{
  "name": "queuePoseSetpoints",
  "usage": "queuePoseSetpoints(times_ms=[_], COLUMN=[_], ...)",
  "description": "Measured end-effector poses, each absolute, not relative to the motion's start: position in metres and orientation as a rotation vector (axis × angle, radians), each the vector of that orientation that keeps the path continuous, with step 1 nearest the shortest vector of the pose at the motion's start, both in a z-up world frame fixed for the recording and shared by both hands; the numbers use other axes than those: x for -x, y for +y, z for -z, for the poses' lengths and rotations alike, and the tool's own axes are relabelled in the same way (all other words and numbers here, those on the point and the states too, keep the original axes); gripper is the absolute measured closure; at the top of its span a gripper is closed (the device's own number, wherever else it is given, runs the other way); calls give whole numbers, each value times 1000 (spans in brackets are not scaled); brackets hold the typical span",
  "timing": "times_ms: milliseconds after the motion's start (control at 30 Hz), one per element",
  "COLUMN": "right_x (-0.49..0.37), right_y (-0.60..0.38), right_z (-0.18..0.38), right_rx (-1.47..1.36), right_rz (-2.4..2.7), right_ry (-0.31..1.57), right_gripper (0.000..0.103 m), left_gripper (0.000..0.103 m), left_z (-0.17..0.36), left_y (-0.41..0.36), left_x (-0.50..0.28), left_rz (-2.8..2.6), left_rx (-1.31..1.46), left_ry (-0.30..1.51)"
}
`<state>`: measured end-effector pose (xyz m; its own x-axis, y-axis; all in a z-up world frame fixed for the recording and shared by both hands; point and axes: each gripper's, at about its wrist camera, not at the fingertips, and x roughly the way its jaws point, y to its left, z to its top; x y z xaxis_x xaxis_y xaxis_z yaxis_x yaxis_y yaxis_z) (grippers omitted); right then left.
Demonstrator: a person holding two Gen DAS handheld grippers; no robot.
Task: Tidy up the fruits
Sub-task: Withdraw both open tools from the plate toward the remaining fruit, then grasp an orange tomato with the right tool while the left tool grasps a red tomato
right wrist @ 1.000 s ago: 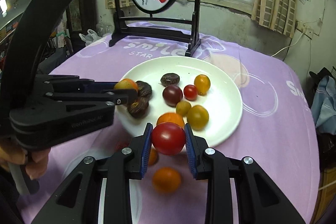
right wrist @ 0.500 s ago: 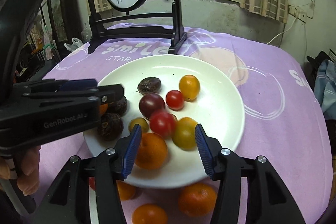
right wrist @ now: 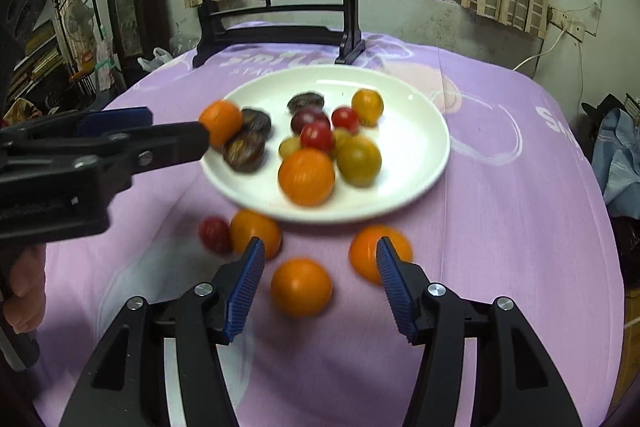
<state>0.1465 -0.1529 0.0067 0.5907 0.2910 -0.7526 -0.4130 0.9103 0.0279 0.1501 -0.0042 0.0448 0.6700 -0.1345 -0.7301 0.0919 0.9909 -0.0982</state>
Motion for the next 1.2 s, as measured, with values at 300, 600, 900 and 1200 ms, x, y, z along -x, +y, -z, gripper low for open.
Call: queuePoseSetpoints(times_ms=[300, 600, 900, 1200], right_x=[-114, -132, -156, -127], right_y=[-154, -137, -126, -153], right_z=[19, 34, 29, 28], right_rx=[213, 216, 185, 147], right_rz=[-410, -378, -354, -357], right_ry=[921, 959, 961, 959], right_gripper=[44, 44, 64, 64], left_gripper=[26, 26, 23, 23], left_z=[-7, 11, 21, 30], left_y=[3, 16, 18, 14], left_x=[-114, -124, -129, -132], left_rz=[119, 113, 117, 145], left_rx=[51, 51, 43, 52], left_ry=[869, 914, 939, 965])
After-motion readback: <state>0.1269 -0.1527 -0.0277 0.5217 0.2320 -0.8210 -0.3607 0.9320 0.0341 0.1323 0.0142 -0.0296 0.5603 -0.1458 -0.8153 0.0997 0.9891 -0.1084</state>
